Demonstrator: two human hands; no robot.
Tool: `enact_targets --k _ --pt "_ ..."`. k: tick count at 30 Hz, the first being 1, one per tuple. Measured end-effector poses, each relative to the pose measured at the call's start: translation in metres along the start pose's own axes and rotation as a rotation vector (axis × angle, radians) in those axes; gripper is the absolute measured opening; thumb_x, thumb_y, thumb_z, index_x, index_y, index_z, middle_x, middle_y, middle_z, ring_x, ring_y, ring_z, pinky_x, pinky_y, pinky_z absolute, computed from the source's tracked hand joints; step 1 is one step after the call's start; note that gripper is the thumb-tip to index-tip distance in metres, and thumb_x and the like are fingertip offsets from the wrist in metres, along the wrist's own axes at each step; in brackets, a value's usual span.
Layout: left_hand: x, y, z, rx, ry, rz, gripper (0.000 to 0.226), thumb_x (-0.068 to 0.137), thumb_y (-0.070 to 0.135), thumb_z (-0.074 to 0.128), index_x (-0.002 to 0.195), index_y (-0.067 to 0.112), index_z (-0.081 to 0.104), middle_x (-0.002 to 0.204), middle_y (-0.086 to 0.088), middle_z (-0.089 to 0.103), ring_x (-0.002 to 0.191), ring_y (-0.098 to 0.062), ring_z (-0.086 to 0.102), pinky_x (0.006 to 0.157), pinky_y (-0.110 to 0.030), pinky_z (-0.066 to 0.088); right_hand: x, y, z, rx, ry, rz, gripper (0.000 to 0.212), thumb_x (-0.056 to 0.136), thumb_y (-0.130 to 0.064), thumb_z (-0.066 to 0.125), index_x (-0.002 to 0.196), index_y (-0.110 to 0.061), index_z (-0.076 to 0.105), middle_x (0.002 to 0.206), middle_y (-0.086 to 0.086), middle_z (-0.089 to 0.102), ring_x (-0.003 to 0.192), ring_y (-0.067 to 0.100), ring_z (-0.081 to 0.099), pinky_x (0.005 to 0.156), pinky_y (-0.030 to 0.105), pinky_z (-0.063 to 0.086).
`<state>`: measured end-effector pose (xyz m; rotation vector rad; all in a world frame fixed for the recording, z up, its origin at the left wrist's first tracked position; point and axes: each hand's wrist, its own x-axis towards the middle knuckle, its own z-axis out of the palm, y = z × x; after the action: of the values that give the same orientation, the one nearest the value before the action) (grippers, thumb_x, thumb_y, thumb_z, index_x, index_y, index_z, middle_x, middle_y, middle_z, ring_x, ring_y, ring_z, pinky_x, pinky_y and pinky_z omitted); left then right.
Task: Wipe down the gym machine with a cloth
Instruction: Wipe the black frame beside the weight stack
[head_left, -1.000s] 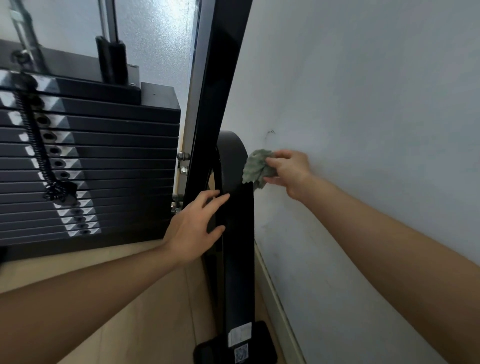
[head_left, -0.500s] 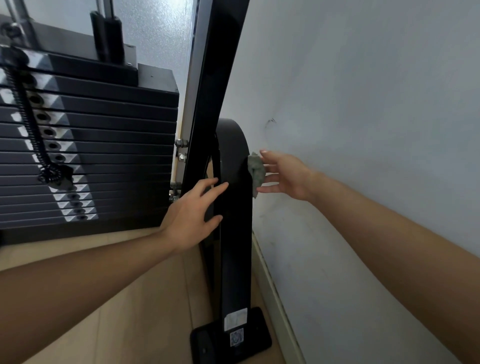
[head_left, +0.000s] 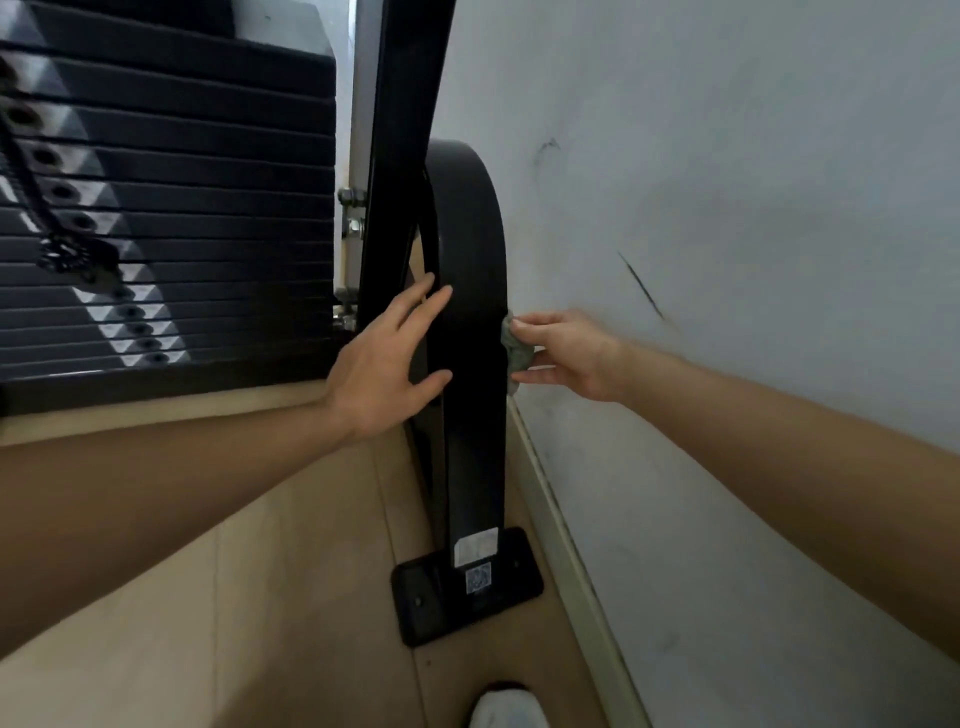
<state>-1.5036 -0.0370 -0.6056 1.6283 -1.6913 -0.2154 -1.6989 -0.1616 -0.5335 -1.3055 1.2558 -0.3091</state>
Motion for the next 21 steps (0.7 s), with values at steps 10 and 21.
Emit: enact_targets --k 10,21 --pt "-0.026 0.001 0.023 -0.106 -0.103 -0.06 0.118 0.077 0.03 0.085 0.163 0.022 0.004 0.169 0.008 0.004 0.146 -0.022 0.036 0.1 -0.046 0.055 -0.017 0.07 0.007 0.088 -0.038 0.144 0.029 0.099 -0.006 0.059 0.127 -0.013 0.057 0.114 0.008 0.064 0.102 0.02 0.066 0.075 0.035 0.061" --pt "-0.026 0.004 0.017 -0.09 -0.12 -0.06 0.118 0.078 0.031 0.086 0.163 0.023 0.004 0.169 0.009 0.004 0.136 -0.023 0.047 0.098 -0.042 0.056 -0.043 0.149 0.027 -0.152 -0.002 0.362 0.017 0.092 -0.003 0.069 0.099 -0.015 0.06 0.104 0.006 0.064 0.098 0.022 0.066 0.084 0.043 0.061"
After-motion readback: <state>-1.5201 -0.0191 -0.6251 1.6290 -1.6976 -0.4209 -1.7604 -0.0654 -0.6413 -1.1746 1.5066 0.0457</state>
